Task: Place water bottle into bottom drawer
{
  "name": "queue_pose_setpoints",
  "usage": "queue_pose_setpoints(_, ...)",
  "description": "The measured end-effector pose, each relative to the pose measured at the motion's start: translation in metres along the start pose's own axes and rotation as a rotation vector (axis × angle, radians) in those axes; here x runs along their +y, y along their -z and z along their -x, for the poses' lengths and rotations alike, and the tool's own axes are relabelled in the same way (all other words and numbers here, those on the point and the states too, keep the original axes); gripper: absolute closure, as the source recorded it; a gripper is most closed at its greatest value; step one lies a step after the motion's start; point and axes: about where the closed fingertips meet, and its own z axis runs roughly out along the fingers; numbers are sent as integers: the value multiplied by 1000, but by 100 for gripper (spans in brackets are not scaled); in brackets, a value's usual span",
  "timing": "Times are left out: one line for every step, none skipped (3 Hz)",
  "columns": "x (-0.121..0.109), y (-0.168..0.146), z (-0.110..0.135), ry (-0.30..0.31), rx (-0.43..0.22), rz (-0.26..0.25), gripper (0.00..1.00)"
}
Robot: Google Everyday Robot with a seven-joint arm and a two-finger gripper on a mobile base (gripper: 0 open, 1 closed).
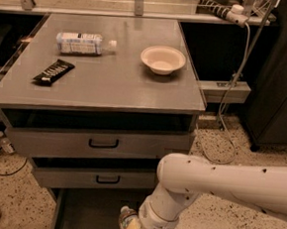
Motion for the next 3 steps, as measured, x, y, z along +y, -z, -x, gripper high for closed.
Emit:
queue_pose_setpoints(-19, -44, 25, -54, -7, 95, 100)
queue_pose_setpoints(-31, -78, 43, -92, 2, 183, 100)
queue_pose_setpoints(-32, -88, 40, -99, 25, 194, 100)
